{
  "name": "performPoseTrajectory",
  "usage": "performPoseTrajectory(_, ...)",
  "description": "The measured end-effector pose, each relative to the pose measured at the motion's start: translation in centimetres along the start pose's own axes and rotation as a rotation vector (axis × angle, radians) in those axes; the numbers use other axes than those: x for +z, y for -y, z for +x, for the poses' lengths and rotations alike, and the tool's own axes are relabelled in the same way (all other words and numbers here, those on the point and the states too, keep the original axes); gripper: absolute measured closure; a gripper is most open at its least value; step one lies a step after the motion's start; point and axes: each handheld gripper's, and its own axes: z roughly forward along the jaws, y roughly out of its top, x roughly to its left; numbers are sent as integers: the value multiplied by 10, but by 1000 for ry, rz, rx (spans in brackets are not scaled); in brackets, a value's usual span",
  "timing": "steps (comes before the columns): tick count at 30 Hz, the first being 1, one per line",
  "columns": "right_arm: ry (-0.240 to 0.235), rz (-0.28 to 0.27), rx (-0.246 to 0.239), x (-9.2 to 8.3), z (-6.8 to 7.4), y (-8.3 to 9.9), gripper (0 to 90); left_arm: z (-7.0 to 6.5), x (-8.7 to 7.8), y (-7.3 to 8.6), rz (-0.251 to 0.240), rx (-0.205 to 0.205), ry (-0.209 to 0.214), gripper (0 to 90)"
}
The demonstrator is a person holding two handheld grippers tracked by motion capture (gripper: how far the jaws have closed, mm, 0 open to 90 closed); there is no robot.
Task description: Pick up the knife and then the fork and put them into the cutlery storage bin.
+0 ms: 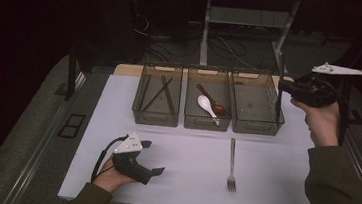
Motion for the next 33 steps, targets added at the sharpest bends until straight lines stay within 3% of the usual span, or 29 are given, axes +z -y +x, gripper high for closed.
performPoseTrajectory(4, 20, -3, -7, 11, -7, -9, 793, 0, 0, 0, 0, 0, 1, 0)
performPoseTrajectory(10, 45, 43, -5, 34, -16, -13, 793, -1, 0, 0, -2, 1, 3, 0)
performPoseTrajectory(20, 78, 175, 7, 70, -28, 8, 793, -1, 0, 0, 3, 3, 5, 0)
performPoseTrajectory(33, 89, 294, -2, 88, -37, 24, 792, -1, 0, 0, 6, 5, 7, 0)
